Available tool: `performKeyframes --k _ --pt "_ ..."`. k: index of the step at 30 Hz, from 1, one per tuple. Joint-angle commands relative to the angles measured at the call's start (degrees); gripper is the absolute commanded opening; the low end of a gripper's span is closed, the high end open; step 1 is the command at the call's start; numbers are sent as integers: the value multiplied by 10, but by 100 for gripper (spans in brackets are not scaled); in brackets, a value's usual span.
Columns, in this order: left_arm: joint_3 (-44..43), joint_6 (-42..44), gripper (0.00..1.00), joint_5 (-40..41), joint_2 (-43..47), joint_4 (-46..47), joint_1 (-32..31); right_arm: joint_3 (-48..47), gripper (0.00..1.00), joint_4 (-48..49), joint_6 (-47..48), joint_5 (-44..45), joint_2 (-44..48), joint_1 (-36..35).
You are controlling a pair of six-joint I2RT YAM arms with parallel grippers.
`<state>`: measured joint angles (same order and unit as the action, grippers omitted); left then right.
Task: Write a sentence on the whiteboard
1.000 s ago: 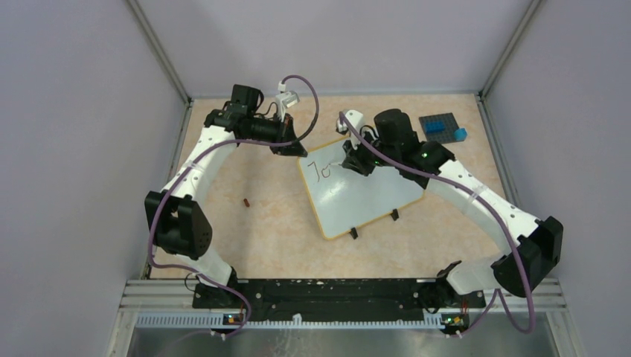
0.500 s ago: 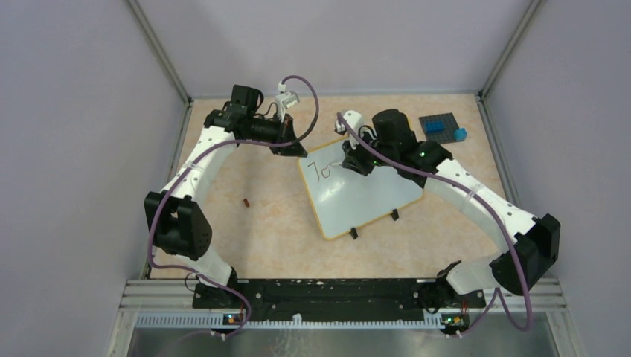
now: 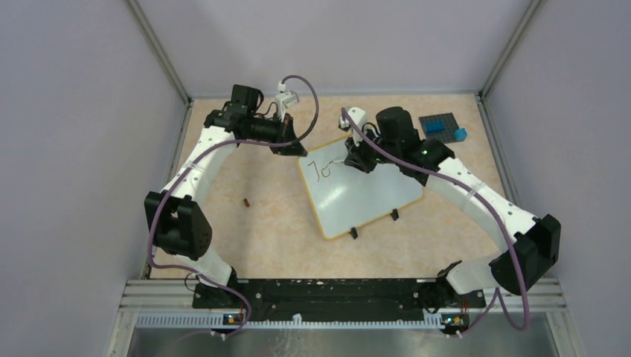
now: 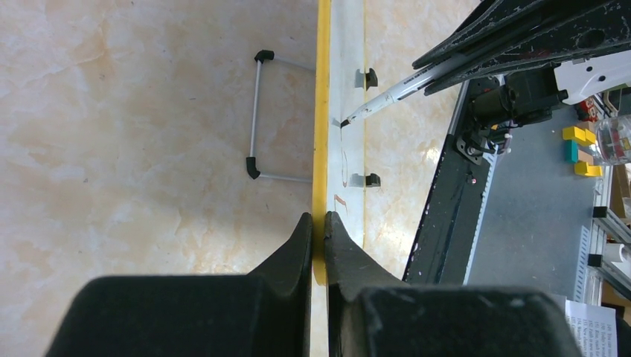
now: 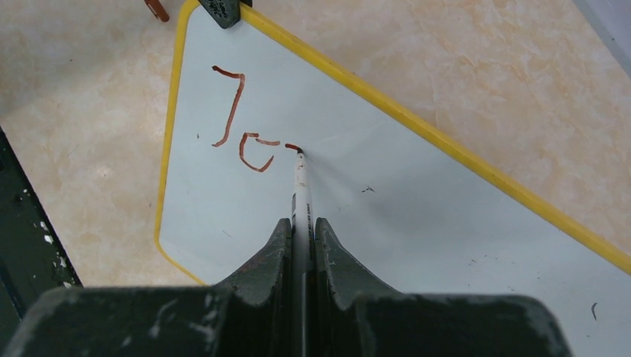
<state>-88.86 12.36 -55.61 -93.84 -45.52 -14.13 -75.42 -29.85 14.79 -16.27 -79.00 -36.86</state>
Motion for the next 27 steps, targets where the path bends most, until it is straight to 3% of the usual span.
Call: performKeyframes --k 1,27 --pt "-4 6 0 -13 15 0 -2 14 0 9 7 9 8 8" --pt "-2 8 0 -12 18 1 -2 -31 0 14 11 35 -4 19"
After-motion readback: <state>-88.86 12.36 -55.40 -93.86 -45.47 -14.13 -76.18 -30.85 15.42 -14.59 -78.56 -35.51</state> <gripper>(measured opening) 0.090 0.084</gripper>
